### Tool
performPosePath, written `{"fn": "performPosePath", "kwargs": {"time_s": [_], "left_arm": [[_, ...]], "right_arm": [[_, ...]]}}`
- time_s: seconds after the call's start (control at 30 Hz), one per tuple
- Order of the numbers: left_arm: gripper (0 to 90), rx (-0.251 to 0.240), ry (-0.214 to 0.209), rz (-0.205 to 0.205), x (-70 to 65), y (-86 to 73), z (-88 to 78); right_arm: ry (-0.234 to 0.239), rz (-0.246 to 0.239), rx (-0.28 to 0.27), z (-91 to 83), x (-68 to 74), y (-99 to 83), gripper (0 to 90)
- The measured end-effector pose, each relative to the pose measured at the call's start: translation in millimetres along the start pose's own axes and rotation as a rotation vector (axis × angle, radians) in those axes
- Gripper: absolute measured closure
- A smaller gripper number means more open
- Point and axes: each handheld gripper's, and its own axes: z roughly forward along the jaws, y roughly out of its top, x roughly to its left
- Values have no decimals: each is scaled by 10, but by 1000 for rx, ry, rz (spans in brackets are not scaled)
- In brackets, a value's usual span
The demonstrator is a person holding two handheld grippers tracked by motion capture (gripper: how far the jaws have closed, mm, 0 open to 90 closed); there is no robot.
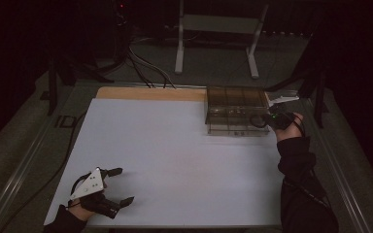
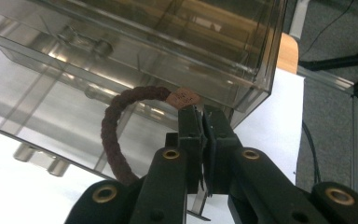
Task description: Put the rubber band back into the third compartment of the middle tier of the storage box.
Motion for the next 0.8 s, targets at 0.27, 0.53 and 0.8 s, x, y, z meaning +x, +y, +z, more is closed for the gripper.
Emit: {"fn": "performPosePath", "kwargs": {"time_s": [0.27, 0.53, 0.8], "left_arm": [[3, 0, 0, -1, 4, -2, 3], [3, 1, -2, 1, -2, 1, 1], [3, 3, -2, 2, 0, 0, 4]], "right_arm": [[-13, -7, 37, 112, -18, -25, 864], [-22, -13, 83, 214, 0, -43, 864], [-31, -35, 119, 283, 27, -53, 863]]}}
